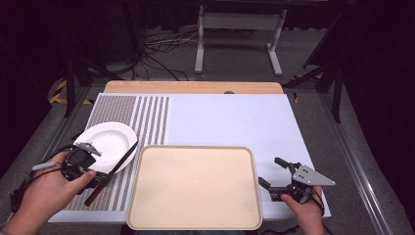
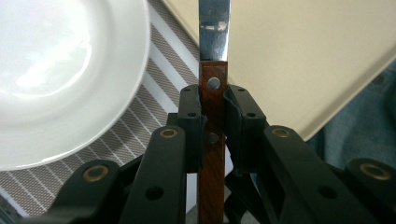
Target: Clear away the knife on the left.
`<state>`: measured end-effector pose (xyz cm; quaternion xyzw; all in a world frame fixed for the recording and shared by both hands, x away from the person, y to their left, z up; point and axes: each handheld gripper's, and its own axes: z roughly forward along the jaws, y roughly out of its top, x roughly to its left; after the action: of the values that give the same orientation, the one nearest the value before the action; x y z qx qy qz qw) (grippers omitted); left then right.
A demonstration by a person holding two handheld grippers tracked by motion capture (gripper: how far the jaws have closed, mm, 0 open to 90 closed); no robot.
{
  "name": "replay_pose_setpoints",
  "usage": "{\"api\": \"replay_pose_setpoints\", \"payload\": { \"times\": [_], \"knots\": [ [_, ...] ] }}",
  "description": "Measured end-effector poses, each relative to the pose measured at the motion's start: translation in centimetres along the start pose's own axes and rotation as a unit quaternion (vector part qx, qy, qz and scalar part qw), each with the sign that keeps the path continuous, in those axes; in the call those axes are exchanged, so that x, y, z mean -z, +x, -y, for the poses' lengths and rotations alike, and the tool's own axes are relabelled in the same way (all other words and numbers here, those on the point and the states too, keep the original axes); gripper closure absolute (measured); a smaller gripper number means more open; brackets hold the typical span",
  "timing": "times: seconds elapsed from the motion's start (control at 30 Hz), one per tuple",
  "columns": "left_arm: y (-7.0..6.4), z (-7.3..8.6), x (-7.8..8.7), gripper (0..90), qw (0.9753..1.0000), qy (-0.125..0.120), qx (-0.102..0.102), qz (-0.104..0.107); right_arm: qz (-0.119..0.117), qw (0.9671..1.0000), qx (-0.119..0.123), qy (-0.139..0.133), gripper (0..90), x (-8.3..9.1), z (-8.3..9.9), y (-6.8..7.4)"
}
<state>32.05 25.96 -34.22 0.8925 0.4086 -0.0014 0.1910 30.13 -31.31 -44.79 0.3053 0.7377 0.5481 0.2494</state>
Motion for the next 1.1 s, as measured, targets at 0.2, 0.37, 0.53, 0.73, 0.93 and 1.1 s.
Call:
{"api": "replay_pose_setpoints", "payload": {
  "times": [0.2, 0.37, 0.53, 0.73, 0.93, 1.1],
  "knots": [
    [-1.4, -0.8, -0.8, 77.7, 0.9998, -0.005, -0.007, 0.017, 0.003, 1.0, -0.002, 0.003, 8.4, 0.1, 0.0, -0.1],
    [-2.5, -1.9, -1.7, 77.7, 0.9996, 0.006, -0.017, 0.023, 0.003, 1.0, 0.0, 0.004, 8.5, 0.2, 0.0, -0.1],
    [-3.4, -2.7, -2.9, 77.7, 0.999, 0.013, -0.025, 0.035, 0.004, 1.0, 0.002, 0.001, 8.7, 0.4, -0.1, -0.2],
    [-4.0, -3.4, -3.8, 77.7, 0.9985, 0.015, -0.03, 0.043, 0.001, 1.0, 0.0, 0.002, 8.9, 0.3, 0.0, -0.1],
    [-4.7, -4.0, -5.0, 77.6, 0.9977, 0.025, -0.039, 0.05, -0.002, 1.0, 0.001, 0.002, 9.1, 0.2, 0.0, -0.1],
    [-5.2, -4.5, -6.3, 77.6, 0.9969, 0.037, -0.042, 0.056, -0.003, 1.0, 0.001, 0.002, 9.3, 0.3, 0.0, -0.1]
  ]
}}
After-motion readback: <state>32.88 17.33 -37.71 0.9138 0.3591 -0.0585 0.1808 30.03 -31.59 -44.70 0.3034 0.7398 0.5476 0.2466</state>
